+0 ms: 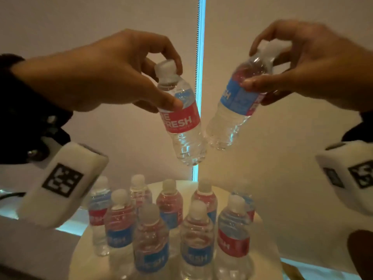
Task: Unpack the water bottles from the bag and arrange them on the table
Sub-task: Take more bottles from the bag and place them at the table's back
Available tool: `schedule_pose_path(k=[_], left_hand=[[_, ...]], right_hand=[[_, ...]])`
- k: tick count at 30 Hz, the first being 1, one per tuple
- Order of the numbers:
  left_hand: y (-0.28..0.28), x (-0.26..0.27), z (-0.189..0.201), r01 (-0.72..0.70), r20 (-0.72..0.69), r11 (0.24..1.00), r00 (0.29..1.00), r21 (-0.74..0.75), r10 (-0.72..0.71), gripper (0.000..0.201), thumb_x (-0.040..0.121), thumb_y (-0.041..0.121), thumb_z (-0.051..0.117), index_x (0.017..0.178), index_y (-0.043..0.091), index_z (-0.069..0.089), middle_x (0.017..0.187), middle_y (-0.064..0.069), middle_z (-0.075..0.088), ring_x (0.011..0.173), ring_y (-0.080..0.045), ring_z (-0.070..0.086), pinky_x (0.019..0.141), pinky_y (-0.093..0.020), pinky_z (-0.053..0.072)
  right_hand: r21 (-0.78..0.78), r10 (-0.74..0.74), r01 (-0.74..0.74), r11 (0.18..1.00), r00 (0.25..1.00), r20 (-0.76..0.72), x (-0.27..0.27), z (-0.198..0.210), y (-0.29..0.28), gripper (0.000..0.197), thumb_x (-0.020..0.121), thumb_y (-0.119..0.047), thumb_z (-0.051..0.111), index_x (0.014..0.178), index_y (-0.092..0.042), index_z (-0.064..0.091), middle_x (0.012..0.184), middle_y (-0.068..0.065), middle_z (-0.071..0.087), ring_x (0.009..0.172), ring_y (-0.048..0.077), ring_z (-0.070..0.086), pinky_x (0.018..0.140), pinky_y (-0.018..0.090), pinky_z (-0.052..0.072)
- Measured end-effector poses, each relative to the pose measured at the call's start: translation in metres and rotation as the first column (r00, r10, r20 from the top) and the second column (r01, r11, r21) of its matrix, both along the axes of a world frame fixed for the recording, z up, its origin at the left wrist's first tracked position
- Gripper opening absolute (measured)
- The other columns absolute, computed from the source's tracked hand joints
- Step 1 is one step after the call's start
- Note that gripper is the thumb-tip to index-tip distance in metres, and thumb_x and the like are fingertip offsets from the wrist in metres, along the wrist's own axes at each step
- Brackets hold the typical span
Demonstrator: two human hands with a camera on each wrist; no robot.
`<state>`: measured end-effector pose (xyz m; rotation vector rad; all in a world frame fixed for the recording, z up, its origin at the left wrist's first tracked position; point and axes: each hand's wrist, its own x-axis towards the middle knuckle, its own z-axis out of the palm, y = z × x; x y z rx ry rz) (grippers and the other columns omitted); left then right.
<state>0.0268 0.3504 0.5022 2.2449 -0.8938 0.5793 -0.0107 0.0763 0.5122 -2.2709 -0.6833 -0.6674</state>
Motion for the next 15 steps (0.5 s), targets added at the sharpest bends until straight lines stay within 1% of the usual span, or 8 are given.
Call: schedule_pose_path(k=[2, 4, 5, 7, 9, 11, 13, 15], left_hand=[[0.011, 0.018, 0.006, -0.038, -0.167, 0.998, 0.986, -0.042, 0.031, 0.047, 0.057, 0.019, 0.086, 0.099, 0.026, 0.067, 0.091, -0.004, 0.078, 0.08, -0.02, 0.077, 0.07, -0.041, 0.065], [0.023, 0.042, 0.005, -0.069, -0.202, 0.997, 0.977, -0.021, 0.064, 0.043, 0.064, 0.01, 0.087, 0.1, 0.022, 0.067, 0.091, -0.008, 0.078, 0.079, -0.022, 0.078, 0.072, -0.042, 0.064], [0.028, 0.054, 0.003, -0.076, -0.226, 0.997, 0.972, -0.017, 0.07, 0.041, 0.066, 0.008, 0.087, 0.1, 0.02, 0.067, 0.092, -0.009, 0.078, 0.078, -0.02, 0.078, 0.072, -0.04, 0.064], [0.037, 0.083, -0.004, -0.085, -0.274, 0.996, 0.958, 0.013, 0.085, 0.039, 0.07, 0.007, 0.086, 0.101, 0.018, 0.066, 0.092, -0.009, 0.077, 0.075, -0.018, 0.077, 0.069, -0.036, 0.065], [0.043, 0.113, -0.014, -0.077, -0.311, 0.995, 0.946, 0.062, 0.092, 0.038, 0.072, 0.007, 0.086, 0.102, 0.018, 0.065, 0.093, -0.007, 0.076, 0.073, -0.017, 0.077, 0.068, -0.034, 0.065], [0.046, 0.141, -0.025, -0.07, -0.357, 0.992, 0.928, 0.108, 0.104, 0.037, 0.073, 0.007, 0.086, 0.101, 0.019, 0.065, 0.096, -0.008, 0.074, 0.076, -0.02, 0.076, 0.072, -0.039, 0.065], [0.047, 0.168, -0.038, -0.049, -0.4, 0.988, 0.91, 0.149, 0.105, 0.036, 0.073, 0.007, 0.086, 0.1, 0.018, 0.064, 0.099, -0.01, 0.072, 0.083, -0.024, 0.074, 0.078, -0.045, 0.064], [0.046, 0.192, -0.05, -0.022, -0.431, 0.985, 0.897, 0.171, 0.095, 0.035, 0.073, 0.007, 0.086, 0.098, 0.018, 0.064, 0.102, -0.013, 0.071, 0.087, -0.027, 0.073, 0.08, -0.048, 0.063]], right_hand=[[-0.03, -0.026, 0.025, 0.999, 0.999, -0.042, 0.029, 0.002, 0.018, 0.069, 0.05, -0.045, 0.079, 0.11, -0.018, 0.057, 0.1, 0.007, 0.07, 0.089, 0.022, 0.075, 0.061, 0.032, 0.066], [-0.059, -0.021, 0.014, 0.998, 0.994, -0.111, 0.057, 0.0, 0.036, 0.064, 0.056, -0.037, 0.083, 0.11, -0.013, 0.058, 0.099, 0.01, 0.071, 0.088, 0.026, 0.075, 0.063, 0.035, 0.066], [-0.07, -0.021, 0.01, 0.998, 0.989, -0.149, 0.073, -0.002, 0.041, 0.059, 0.06, -0.032, 0.084, 0.109, -0.013, 0.058, 0.099, 0.011, 0.071, 0.084, 0.025, 0.076, 0.063, 0.036, 0.066], [-0.121, -0.049, 0.024, 0.992, 0.977, -0.206, 0.103, -0.009, 0.054, 0.05, 0.069, -0.024, 0.086, 0.109, -0.013, 0.059, 0.099, 0.012, 0.071, 0.078, 0.021, 0.076, 0.065, 0.037, 0.066], [-0.164, -0.081, 0.036, 0.986, 0.958, -0.276, 0.135, -0.019, 0.064, 0.044, 0.074, -0.018, 0.085, 0.108, -0.013, 0.058, 0.1, 0.01, 0.07, 0.081, 0.024, 0.076, 0.07, 0.043, 0.066], [-0.216, -0.111, 0.037, 0.976, 0.933, -0.341, 0.162, -0.034, 0.075, 0.04, 0.076, -0.014, 0.084, 0.105, -0.014, 0.057, 0.101, 0.01, 0.067, 0.081, 0.026, 0.074, 0.075, 0.048, 0.065], [-0.274, -0.155, 0.05, 0.96, 0.912, -0.379, 0.187, -0.047, 0.083, 0.038, 0.077, -0.016, 0.084, 0.103, -0.016, 0.055, 0.102, 0.01, 0.065, 0.076, 0.024, 0.072, 0.074, 0.044, 0.065], [-0.347, -0.198, 0.053, 0.936, 0.896, -0.397, 0.209, -0.06, 0.091, 0.041, 0.077, -0.021, 0.084, 0.103, -0.017, 0.053, 0.105, 0.01, 0.065, 0.074, 0.023, 0.07, 0.067, 0.038, 0.063]])
